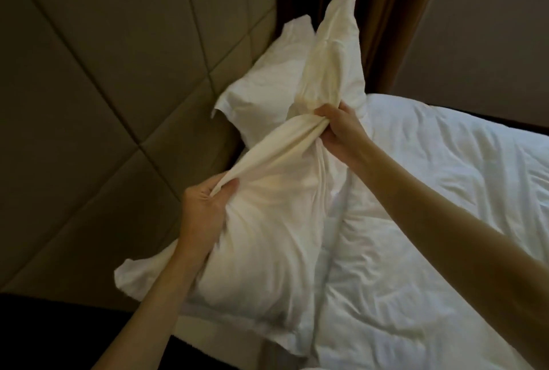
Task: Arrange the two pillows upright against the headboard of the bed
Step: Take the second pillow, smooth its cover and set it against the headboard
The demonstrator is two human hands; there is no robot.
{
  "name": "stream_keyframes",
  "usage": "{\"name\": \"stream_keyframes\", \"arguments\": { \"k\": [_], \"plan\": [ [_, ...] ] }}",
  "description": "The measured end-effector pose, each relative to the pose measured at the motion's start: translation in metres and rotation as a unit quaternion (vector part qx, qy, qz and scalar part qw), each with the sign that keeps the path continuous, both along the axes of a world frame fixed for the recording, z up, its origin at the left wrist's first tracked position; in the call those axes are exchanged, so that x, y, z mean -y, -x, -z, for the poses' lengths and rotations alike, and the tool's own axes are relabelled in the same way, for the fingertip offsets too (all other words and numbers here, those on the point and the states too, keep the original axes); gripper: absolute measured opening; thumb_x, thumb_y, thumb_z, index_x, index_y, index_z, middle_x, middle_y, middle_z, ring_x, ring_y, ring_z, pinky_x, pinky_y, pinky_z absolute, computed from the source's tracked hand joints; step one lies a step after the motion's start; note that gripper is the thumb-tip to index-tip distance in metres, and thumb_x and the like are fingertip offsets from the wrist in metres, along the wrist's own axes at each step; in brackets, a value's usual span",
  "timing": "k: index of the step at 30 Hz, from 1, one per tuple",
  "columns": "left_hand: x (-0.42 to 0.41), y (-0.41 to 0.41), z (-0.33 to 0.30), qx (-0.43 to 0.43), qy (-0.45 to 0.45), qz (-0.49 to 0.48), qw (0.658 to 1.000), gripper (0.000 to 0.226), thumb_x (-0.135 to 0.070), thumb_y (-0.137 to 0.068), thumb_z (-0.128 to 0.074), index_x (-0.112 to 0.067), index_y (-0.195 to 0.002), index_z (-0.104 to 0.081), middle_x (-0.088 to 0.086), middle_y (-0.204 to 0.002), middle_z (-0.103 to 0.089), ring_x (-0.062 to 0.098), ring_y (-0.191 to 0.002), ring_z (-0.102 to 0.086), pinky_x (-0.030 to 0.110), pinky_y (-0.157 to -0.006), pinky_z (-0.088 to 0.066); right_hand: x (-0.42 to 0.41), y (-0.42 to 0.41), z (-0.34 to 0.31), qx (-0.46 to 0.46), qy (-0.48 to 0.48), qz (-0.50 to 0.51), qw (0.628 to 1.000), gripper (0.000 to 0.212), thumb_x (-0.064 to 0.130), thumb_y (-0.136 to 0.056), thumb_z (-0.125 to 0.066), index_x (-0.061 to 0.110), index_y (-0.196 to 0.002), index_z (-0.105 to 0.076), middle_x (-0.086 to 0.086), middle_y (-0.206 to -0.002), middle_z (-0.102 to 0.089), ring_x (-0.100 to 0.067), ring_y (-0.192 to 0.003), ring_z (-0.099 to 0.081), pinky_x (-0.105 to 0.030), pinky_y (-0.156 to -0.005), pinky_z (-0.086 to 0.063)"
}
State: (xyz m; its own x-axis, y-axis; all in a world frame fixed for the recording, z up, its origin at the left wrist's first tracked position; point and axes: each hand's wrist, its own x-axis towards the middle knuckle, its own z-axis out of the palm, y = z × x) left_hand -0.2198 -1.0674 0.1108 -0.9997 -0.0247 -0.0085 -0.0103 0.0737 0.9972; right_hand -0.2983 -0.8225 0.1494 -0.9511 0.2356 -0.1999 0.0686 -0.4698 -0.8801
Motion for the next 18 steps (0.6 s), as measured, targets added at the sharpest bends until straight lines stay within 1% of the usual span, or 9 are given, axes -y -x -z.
{"name": "stream_keyframes", "arguments": {
  "k": [3, 5, 7, 9, 11, 15, 18],
  "plan": [
    [0.038, 0.017, -0.011, 0.012, 0.009, -0.033, 0.999, 0.014, -0.023, -0.086, -0.068, -0.028, -0.095, -0.078, -0.007, -0.077, -0.077, 0.007, -0.068, -0.072, 0.013, -0.055, -0.051, 0.039, 0.036, -0.005, 0.008, -0.015, -0.032, 0.999, 0.033, -0.005, -0.081, -0.049, 0.011, -0.108, -0.058, -0.012, -0.108, -0.061, -0.028, -0.098, -0.061, -0.034, -0.079, -0.056],
    [0.062, 0.027, -0.014, 0.031, 0.005, -0.042, 0.999, 0.013, -0.027, -0.086, -0.068, -0.033, -0.092, -0.078, -0.003, -0.08, -0.077, 0.013, -0.07, -0.073, 0.019, -0.055, -0.055, 0.064, 0.057, -0.005, 0.009, -0.034, -0.057, 0.998, 0.037, -0.004, -0.082, -0.05, 0.009, -0.115, -0.057, -0.012, -0.114, -0.06, -0.028, -0.1, -0.06, -0.032, -0.076, -0.056],
    [0.086, 0.036, -0.017, 0.053, -0.003, -0.065, 0.996, 0.012, -0.026, -0.085, -0.068, -0.033, -0.088, -0.078, -0.001, -0.081, -0.078, 0.014, -0.07, -0.074, 0.021, -0.053, -0.055, 0.091, 0.072, -0.005, 0.01, -0.064, -0.082, 0.995, 0.037, -0.003, -0.084, -0.05, 0.007, -0.119, -0.054, -0.007, -0.11, -0.059, -0.025, -0.098, -0.06, -0.028, -0.069, -0.055],
    [0.105, 0.044, -0.02, 0.07, -0.021, -0.11, 0.991, 0.01, -0.022, -0.084, -0.07, -0.028, -0.084, -0.078, -0.001, -0.08, -0.078, 0.013, -0.069, -0.074, 0.021, -0.053, -0.054, 0.117, 0.085, -0.006, 0.013, -0.091, -0.1, 0.991, 0.034, -0.002, -0.085, -0.05, 0.013, -0.115, -0.053, 0.002, -0.1, -0.058, -0.021, -0.092, -0.059, -0.024, -0.063, -0.053],
    [0.122, 0.05, -0.023, 0.082, -0.023, -0.144, 0.986, 0.009, -0.02, -0.082, -0.071, -0.026, -0.08, -0.078, -0.001, -0.076, -0.078, 0.012, -0.066, -0.073, 0.023, -0.054, -0.053, 0.138, 0.096, -0.005, 0.015, -0.096, -0.116, 0.989, 0.033, -0.001, -0.086, -0.05, 0.019, -0.114, -0.051, 0.005, -0.097, -0.057, -0.018, -0.09, -0.058, -0.022, -0.061, -0.052],
    [0.146, 0.056, -0.034, 0.069, -0.009, -0.152, 0.986, 0.01, -0.022, -0.082, -0.071, -0.028, -0.083, -0.079, -0.002, -0.079, -0.078, 0.013, -0.069, -0.074, 0.024, -0.057, -0.054, 0.154, 0.108, -0.004, 0.006, -0.111, -0.153, 0.982, 0.031, 0.0, -0.086, -0.05, 0.019, -0.11, -0.051, 0.002, -0.098, -0.058, -0.021, -0.093, -0.059, -0.027, -0.071, -0.054],
    [0.158, 0.056, -0.037, 0.059, 0.0, -0.177, 0.982, 0.01, -0.022, -0.083, -0.07, -0.028, -0.082, -0.078, -0.004, -0.077, -0.078, 0.012, -0.069, -0.073, 0.024, -0.058, -0.052, 0.166, 0.111, -0.003, 0.004, -0.133, -0.175, 0.975, 0.029, 0.001, -0.087, -0.049, 0.018, -0.11, -0.052, -0.001, -0.101, -0.059, -0.024, -0.099, -0.059, -0.035, -0.085, -0.055]
  ]
}}
